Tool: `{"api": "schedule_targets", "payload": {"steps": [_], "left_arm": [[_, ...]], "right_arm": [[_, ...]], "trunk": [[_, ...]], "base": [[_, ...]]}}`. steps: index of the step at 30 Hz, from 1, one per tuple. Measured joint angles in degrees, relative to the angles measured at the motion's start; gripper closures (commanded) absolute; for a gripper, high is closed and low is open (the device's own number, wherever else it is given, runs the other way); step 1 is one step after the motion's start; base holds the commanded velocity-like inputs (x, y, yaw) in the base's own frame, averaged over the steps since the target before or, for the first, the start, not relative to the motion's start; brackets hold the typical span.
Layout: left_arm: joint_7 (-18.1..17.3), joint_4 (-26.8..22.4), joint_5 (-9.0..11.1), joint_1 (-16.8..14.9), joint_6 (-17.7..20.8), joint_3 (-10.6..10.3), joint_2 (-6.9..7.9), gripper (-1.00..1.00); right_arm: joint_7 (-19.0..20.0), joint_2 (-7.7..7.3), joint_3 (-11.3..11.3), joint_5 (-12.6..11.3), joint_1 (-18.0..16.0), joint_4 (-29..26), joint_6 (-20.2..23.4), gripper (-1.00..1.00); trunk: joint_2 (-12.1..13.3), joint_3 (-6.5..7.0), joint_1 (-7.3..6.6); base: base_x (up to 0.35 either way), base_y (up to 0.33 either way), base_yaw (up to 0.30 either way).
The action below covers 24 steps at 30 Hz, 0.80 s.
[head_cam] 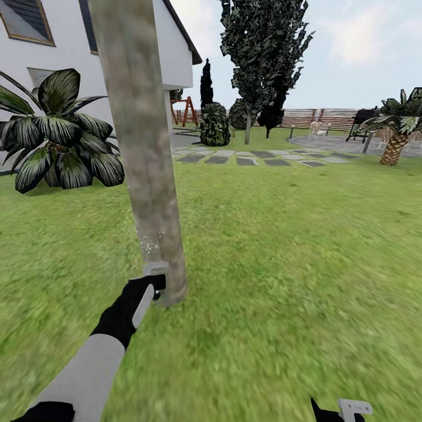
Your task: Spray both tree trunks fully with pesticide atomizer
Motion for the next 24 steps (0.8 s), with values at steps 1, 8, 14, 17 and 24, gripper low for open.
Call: {"api": "schedule_targets", "payload": {"steps": [1, 8, 14, 17, 24], "left_arm": [[-0.06, 0.00, -0.05, -0.80, 1.84, 0.01, 0.30, 1.00], [-2.76, -3.58, 0.18, -1.98, 5.64, -0.12, 6.53, 1.00], [-3.05, -11.54, 0.78, -3.94, 16.94, -3.98, 5.57, 1.00], [-3.08, -11.75, 0.59, -5.30, 22.46, -4.50, 6.23, 1.00], [-3.09, -11.74, 0.85, -5.08, 23.26, -4.76, 9.65, 1.00]], "right_arm": [[0.00, 0.00, 0.02, 0.00, 0.00, 0.00, 0.00, -1.00], [-0.09, -0.09, 0.01, 0.03, 0.00, -0.06, 0.00, -1.00], [-0.09, -0.12, 0.03, 0.00, 0.00, -0.09, 0.00, -1.00], [-0.09, -0.11, 0.03, 0.00, 0.00, -0.07, 0.00, -1.00], [-0.09, -0.09, 0.03, 0.08, 0.00, 0.00, 0.00, -1.00]], "trunk": [[0.00, 0.00, 0.00], [0.00, 0.00, 0.00], [0.00, 0.00, 0.00], [0.00, 0.00, 0.00], [0.00, -0.01, 0.00]], "base": [[0.000, 0.000, 0.000], [0.000, 0.000, 0.000], [0.000, 0.000, 0.000], [0.000, 0.000, 0.000], [0.000, 0.000, 0.000]]}}
